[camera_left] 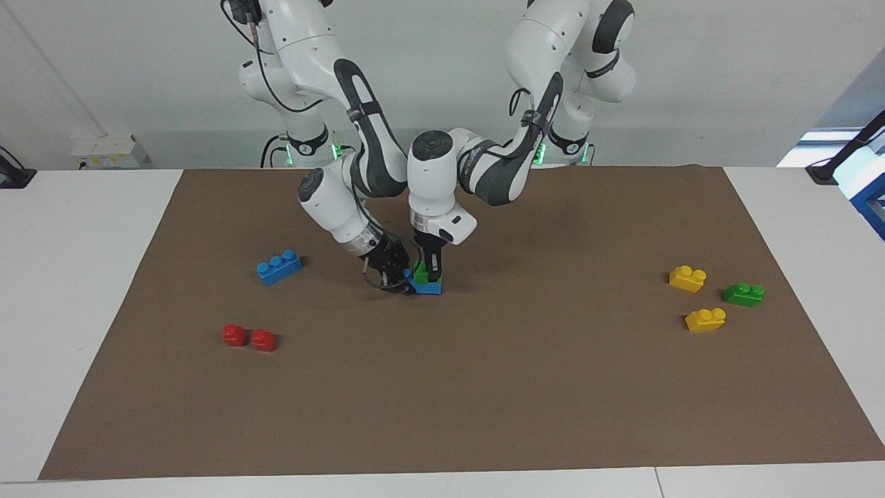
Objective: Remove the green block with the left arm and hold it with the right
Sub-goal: 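Close the left gripper on the green brick while the right gripper holds blue, then pull the green brick away with the left gripper while the right gripper withdraws blue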
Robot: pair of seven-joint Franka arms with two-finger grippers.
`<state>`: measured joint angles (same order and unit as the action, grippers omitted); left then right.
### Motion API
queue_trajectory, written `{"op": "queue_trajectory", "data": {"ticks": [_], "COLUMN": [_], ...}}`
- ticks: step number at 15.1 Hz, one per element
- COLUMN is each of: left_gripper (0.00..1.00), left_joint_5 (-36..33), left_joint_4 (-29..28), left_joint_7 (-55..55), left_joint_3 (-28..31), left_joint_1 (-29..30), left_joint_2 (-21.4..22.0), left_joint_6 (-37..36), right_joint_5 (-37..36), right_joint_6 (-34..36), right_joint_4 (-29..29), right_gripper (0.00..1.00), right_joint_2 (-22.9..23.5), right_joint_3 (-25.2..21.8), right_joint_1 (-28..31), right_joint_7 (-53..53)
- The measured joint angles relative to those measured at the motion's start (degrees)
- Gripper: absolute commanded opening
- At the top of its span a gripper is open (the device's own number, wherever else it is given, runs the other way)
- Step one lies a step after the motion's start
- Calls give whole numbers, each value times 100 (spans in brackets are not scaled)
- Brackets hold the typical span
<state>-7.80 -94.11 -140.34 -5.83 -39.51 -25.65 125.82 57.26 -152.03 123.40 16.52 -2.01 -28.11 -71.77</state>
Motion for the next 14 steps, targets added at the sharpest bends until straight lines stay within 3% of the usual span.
{"op": "queue_trajectory", "data": {"ticks": [8, 14], "left_gripper": [0, 0], "left_joint_5": [7, 221], "left_joint_4": [161, 152], "left_joint_7": [140, 1444], "left_joint_3": [73, 98], "left_joint_1": [232, 698], "left_joint_2": [813, 1191], "left_joint_6": [-694, -1700], "right_joint_5": [4, 3], "right_joint_6": [2, 152], "right_joint_4": [45, 34], "right_gripper": [0, 0], "right_joint_2": [72, 60], "right_joint_3": [6, -4], "right_joint_1": [-3, 168], "right_joint_7": [-13, 248]}}
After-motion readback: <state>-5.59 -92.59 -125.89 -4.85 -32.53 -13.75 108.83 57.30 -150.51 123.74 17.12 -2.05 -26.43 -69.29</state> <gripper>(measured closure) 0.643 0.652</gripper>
